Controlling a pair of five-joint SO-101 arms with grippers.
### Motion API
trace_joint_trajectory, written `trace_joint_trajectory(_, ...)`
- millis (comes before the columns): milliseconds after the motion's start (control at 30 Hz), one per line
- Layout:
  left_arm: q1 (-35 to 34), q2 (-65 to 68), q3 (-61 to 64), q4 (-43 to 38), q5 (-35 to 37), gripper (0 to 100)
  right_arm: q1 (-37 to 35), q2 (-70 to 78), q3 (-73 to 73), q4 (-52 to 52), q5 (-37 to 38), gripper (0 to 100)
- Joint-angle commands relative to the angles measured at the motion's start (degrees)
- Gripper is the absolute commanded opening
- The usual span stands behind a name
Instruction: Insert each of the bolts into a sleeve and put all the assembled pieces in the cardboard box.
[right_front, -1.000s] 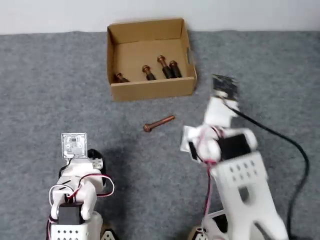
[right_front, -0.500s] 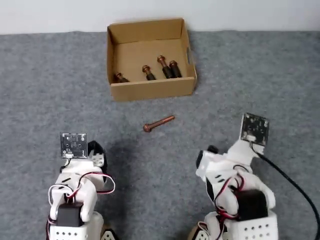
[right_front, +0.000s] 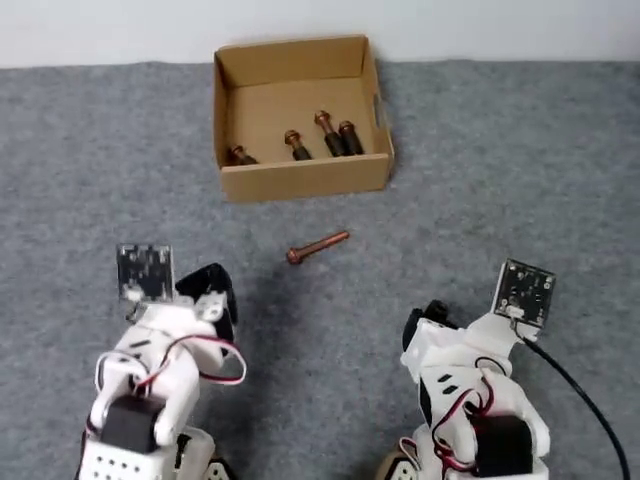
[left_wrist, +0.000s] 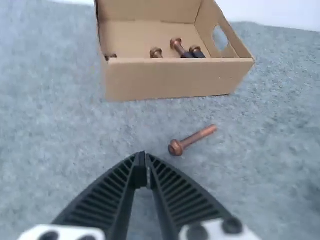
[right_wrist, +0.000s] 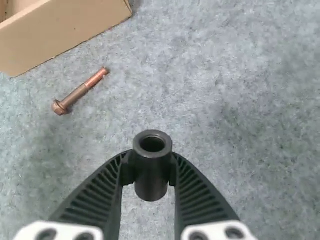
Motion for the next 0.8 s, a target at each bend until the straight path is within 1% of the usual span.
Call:
trace_joint_trajectory(0, 3.3, 15.6, -11.7, 1.7, 4.2, 1, 0.7, 0.0, -0.1, -0.6, 0.9, 0.9)
trace_joint_trajectory(100, 7.2, 27.9, -20.7, 3.3, 9.4, 1, 0.6, 0.0, 0.0, -0.6, 0.9, 0.9)
trace_joint_trajectory(200, 10.9, 38.9, -28.5, 4.7, 13.2, 1, 0.6, 0.0, 0.0, -0.6, 0.9, 0.9)
trace_joint_trajectory(300, 13.1, 48.5, -34.4, 4.5, 16.1, 1, 0.6, 0.0, 0.1, -0.6, 0.9, 0.9)
trace_joint_trajectory(533, 15.5, 70.2, -45.3, 4.5, 18.1, 1, 0.6, -0.6, 0.1, -0.6, 0.9, 0.9)
trace_joint_trajectory(767, 15.8, 86.8, -56.1, 4.7, 19.5, 1, 0.6, -0.6, 0.1, -0.6, 0.9, 0.9)
